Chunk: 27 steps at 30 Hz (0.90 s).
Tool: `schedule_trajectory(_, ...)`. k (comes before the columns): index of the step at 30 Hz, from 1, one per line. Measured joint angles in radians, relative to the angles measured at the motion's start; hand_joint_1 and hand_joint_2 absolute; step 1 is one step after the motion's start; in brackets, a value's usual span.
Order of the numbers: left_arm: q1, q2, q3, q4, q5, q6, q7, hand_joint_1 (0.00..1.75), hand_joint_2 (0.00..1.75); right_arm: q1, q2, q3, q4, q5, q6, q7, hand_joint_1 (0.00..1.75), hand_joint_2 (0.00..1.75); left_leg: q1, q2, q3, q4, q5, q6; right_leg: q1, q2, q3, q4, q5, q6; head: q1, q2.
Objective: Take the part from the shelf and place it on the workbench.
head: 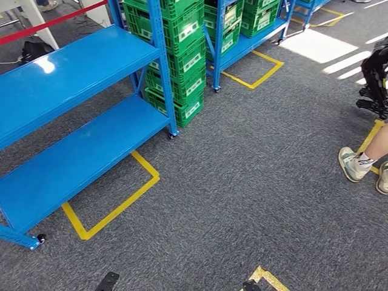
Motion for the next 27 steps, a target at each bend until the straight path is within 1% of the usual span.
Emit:
schedule_trajectory(1,0.002,0.0,0.003,0.0,0.0,0.0,0.0,0.0,1.75,-0.001,0.0,0.0,0.0,0.0,0.0,0.001,0.0,0.0,0.003,-0.011,-0.003,-0.003,0.004,-0.007,0.001,-0.012,0.001,0.0,0.003,-0.007,0.0,0.0)
schedule_trajectory(2,0.005,0.001,0.004,0.0,0.0,0.0,0.0,0.0,1.75,-0.001,0.0,0.0,0.0,0.0,0.0,0.002,0.0,0.0,0.004,-0.011,-0.006,-0.003,0.005,-0.012,0.002,-0.024,0.001,-0.002,0.006,-0.014,0.0,0.0)
schedule_trajectory(3,0.006,0.001,0.005,0.0,0.0,0.0,0.001,0.0,1.75,-0.002,0.001,-0.001,0.0,0.0,0.0,0.002,0.0,0.0,0.003,0.005,-0.013,0.007,-0.003,-0.017,0.002,-0.037,0.001,-0.005,0.008,-0.022,-0.003,0.0)
schedule_trajectory(4,0.006,0.002,0.006,0.0,0.0,0.0,0.001,0.0,1.75,-0.002,0.001,-0.001,0.0,0.0,0.0,0.002,0.0,0.0,0.001,0.031,-0.027,0.035,-0.022,-0.021,0.002,-0.051,0.002,-0.008,0.01,-0.028,-0.007,0.0)
schedule_trajectory(5,0.004,0.002,0.006,0.0,-0.001,0.0,0.002,0.0,1.75,-0.002,0.001,-0.001,0.0,0.0,0.0,0.002,0.0,0.0,0.0,0.063,-0.052,0.086,-0.052,-0.024,0.003,-0.067,0.002,-0.009,0.011,-0.033,-0.012,0.0)
schedule_trajectory(6,0.001,0.0,0.006,0.0,-0.002,0.0,0.002,0.0,1.75,-0.001,0.001,-0.001,0.0,0.0,0.0,0.003,0.0,0.0,-0.001,0.089,-0.084,0.152,-0.086,-0.027,0.005,-0.083,0.001,-0.01,0.01,-0.037,-0.016,0.0)
schedule_trajectory(7,0.0,-0.001,0.007,0.0,-0.003,0.0,0.002,0.0,1.75,0.001,0.001,-0.001,0.0,0.0,0.0,0.003,0.0,0.0,0.0,0.101,-0.117,0.22,-0.114,-0.03,0.007,-0.1,0.0,-0.01,0.009,-0.038,-0.017,0.0)
schedule_trajectory(8,0.0,-0.002,0.007,0.0,-0.005,0.0,0.002,0.0,1.75,0.002,0.001,-0.001,0.0,0.0,0.0,0.004,0.0,0.0,0.001,0.107,-0.139,0.268,-0.128,-0.031,0.008,-0.116,0.0,-0.009,0.008,-0.039,-0.017,0.0)
schedule_trajectory(9,0.001,-0.002,0.007,0.0,-0.006,0.0,0.002,0.0,1.75,0.001,0.001,-0.001,0.0,0.0,0.0,0.005,0.0,0.0,0.001,0.109,-0.143,0.28,-0.122,-0.032,0.009,-0.131,0.001,-0.009,0.007,-0.04,-0.017,0.0)
schedule_trajectory(10,0.003,-0.003,0.007,0.0,-0.007,0.0,0.003,0.0,1.75,0.0,0.001,-0.001,0.0,0.0,0.0,0.005,0.0,0.0,0.001,0.113,-0.126,0.252,-0.098,-0.031,0.009,-0.145,0.002,-0.009,0.006,-0.039,-0.017,0.0)
schedule_trajectory(11,0.004,-0.002,0.008,0.0,-0.007,0.001,0.003,0.0,1.75,-0.002,0.001,-0.001,0.0,0.0,0.0,0.005,0.0,0.0,0.001,0.124,-0.092,0.191,-0.064,-0.029,0.009,-0.157,0.004,-0.009,0.005,-0.037,-0.018,0.0)
schedule_trajectory(12,0.003,-0.002,0.008,0.0,-0.007,0.001,0.003,0.0,1.75,-0.004,0.001,-0.001,0.0,0.0,0.0,0.005,0.0,0.0,-0.001,0.147,-0.053,0.12,-0.036,-0.028,0.011,-0.168,0.007,-0.009,0.003,-0.035,-0.018,0.0)
schedule_trajectory(13,0.0,-0.001,0.008,0.0,-0.007,0.001,0.003,0.0,1.75,-0.005,0.002,-0.001,0.0,0.0,0.0,0.005,0.0,0.0,-0.004,0.167,-0.02,0.059,-0.017,-0.023,0.014,-0.178,0.009,-0.008,-0.001,-0.03,-0.019,0.0)
schedule_trajectory(14,-0.002,-0.001,0.008,0.0,-0.008,0.001,0.003,0.0,1.75,-0.005,0.002,-0.001,0.0,0.001,0.0,0.005,0.0,0.0,-0.006,0.182,0.0,0.019,-0.009,-0.017,0.017,-0.188,0.011,-0.008,-0.003,-0.025,-0.019,0.0)
schedule_trajectory(15,-0.004,-0.002,0.009,0.0,-0.008,0.001,0.003,0.0,1.75,-0.007,0.001,-0.001,0.0,0.001,0.0,0.005,0.0,0.0,-0.009,0.186,0.008,0.002,-0.011,-0.011,0.02,-0.198,0.014,-0.009,-0.005,-0.02,-0.018,0.0)
schedule_trajectory(17,-0.001,-0.002,0.011,0.0,-0.009,0.001,0.003,0.0,1.75,-0.01,0.002,-0.001,0.0,0.001,0.0,0.005,0.0,0.0,-0.009,0.164,0.008,-0.005,-0.01,0.003,0.021,-0.213,0.02,-0.014,-0.009,-0.01,-0.017,0.0)
schedule_trajectory(18,0.001,-0.002,0.012,0.0,-0.01,0.002,0.004,0.0,1.75,-0.012,0.002,-0.001,0.0,0.001,0.0,0.005,0.0,0.0,-0.006,0.155,0.009,-0.007,-0.009,0.01,0.019,-0.203,0.02,-0.008,-0.016,-0.005,-0.016,0.0)
schedule_trajectory(19,0.001,-0.001,0.013,0.0,-0.011,0.002,0.004,0.0,1.75,-0.013,0.002,-0.001,0.0,0.001,0.0,0.004,0.0,0.0,-0.003,0.144,0.01,-0.01,-0.007,0.016,0.018,-0.182,0.011,0.017,-0.034,0.0,-0.014,0.0)
schedule_trajectory(20,0.0,-0.001,0.013,0.0,-0.013,0.003,0.004,0.0,1.75,-0.013,0.002,-0.001,0.0,0.001,0.0,0.004,0.0,0.0,0.0,0.133,0.011,-0.011,-0.004,0.021,0.016,-0.154,-0.01,0.066,-0.062,0.004,-0.011,0.0)
schedule_trajectory(21,-0.002,0.0,0.013,0.0,-0.014,0.003,0.005,0.0,1.75,-0.012,0.002,-0.001,0.0,0.002,0.0,0.004,0.0,0.0,0.001,0.122,0.011,-0.011,-0.004,0.024,0.015,-0.127,-0.041,0.134,-0.095,0.007,-0.007,0.0)
schedule_trajectory(22,-0.004,-0.001,0.013,0.0,-0.016,0.003,0.005,0.0,1.75,-0.011,0.002,-0.001,0.0,0.002,0.0,0.004,0.0,0.0,0.001,0.109,0.011,-0.011,-0.004,0.026,0.014,-0.113,-0.076,0.206,-0.125,0.008,-0.005,0.0)
schedule_trajectory(23,-0.004,-0.001,0.013,0.0,-0.017,0.003,0.005,0.0,1.75,-0.009,0.002,-0.001,0.0,0.002,0.0,0.004,0.0,0.0,0.001,0.096,0.011,-0.011,-0.004,0.027,0.014,-0.107,-0.106,0.261,-0.14,0.009,-0.004,0.0)
schedule_trajectory(24,-0.003,-0.001,0.014,0.0,-0.018,0.003,0.005,0.0,1.75,-0.008,0.002,-0.001,0.0,0.002,0.0,0.005,0.0,0.0,0.002,0.082,0.011,-0.011,-0.004,0.027,0.014,-0.105,-0.122,0.282,-0.135,0.009,-0.004,0.0)
schedule_trajectory(25,-0.002,-0.001,0.014,0.0,-0.018,0.003,0.005,0.0,1.75,-0.008,0.001,-0.001,0.0,0.002,0.0,0.005,0.0,0.0,0.003,0.068,0.013,-0.01,-0.004,0.026,0.013,-0.102,-0.117,0.26,-0.11,0.008,-0.004,0.0)
schedule_trajectory(26,-0.001,-0.001,0.014,0.0,-0.019,0.003,0.006,0.0,1.75,-0.009,0.001,-0.001,0.0,0.002,0.0,0.005,0.0,0.0,0.005,0.053,0.014,-0.01,-0.004,0.024,0.011,-0.095,-0.094,0.201,-0.07,0.008,-0.004,0.0)
schedule_trajectory(27,-0.001,-0.001,0.014,0.0,-0.02,0.003,0.006,0.0,1.75,-0.009,0.002,-0.001,0.0,0.002,0.0,0.005,0.0,0.0,0.006,0.039,0.014,-0.008,-0.004,0.019,0.007,-0.073,-0.062,0.126,-0.033,0.009,-0.003,0.0)
